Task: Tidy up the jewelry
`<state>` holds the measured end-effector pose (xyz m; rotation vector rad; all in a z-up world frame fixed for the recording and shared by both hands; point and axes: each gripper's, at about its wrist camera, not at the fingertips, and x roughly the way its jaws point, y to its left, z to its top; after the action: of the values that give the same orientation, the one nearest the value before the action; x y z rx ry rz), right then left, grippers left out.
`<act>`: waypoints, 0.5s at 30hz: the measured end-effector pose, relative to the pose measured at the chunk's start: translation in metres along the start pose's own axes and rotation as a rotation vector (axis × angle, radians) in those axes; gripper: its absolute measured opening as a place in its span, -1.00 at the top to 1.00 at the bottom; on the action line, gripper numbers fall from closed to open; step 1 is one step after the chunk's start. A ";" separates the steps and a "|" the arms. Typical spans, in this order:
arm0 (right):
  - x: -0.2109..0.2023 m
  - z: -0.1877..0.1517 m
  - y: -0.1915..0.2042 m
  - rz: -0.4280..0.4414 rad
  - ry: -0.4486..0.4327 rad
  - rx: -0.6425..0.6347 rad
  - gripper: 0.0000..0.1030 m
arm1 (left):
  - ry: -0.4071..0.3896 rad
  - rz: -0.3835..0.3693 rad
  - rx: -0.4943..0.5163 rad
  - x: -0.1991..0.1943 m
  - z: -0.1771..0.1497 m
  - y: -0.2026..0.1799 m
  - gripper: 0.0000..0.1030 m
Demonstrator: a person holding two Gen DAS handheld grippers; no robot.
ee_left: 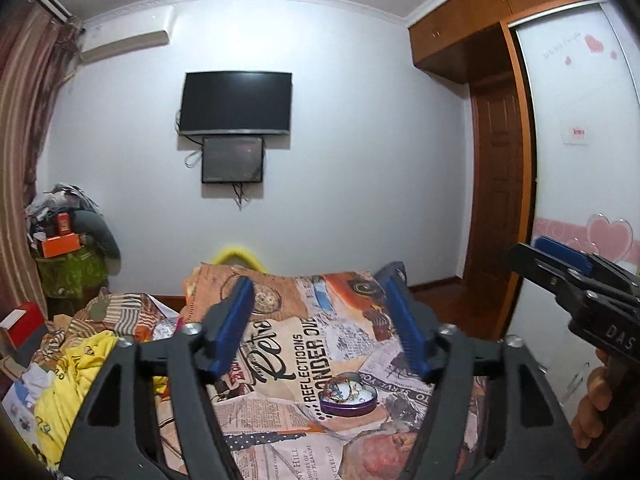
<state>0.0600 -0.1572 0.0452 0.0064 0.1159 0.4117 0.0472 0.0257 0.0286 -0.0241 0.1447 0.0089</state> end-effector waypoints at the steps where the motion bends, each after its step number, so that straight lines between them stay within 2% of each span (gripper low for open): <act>1: -0.001 0.000 0.001 -0.003 -0.005 0.003 -0.22 | -0.010 0.012 0.002 -0.003 0.000 -0.001 -0.49; 3: -0.001 -0.002 0.004 -0.032 -0.022 -0.004 -0.58 | -0.029 0.034 0.008 -0.008 -0.001 -0.002 -0.79; 7: -0.001 -0.005 0.008 -0.055 -0.033 -0.010 -0.77 | -0.043 0.043 0.009 -0.011 -0.004 -0.003 -0.86; 9: -0.001 -0.005 0.008 -0.057 -0.027 0.006 -1.00 | -0.046 0.050 0.006 -0.015 -0.006 -0.004 -0.91; 15: -0.003 -0.009 0.001 -0.079 -0.007 0.028 -1.00 | -0.043 0.046 0.001 -0.020 -0.009 -0.005 -0.92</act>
<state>0.0561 -0.1571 0.0363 0.0308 0.1143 0.3310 0.0262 0.0201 0.0222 -0.0199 0.1018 0.0557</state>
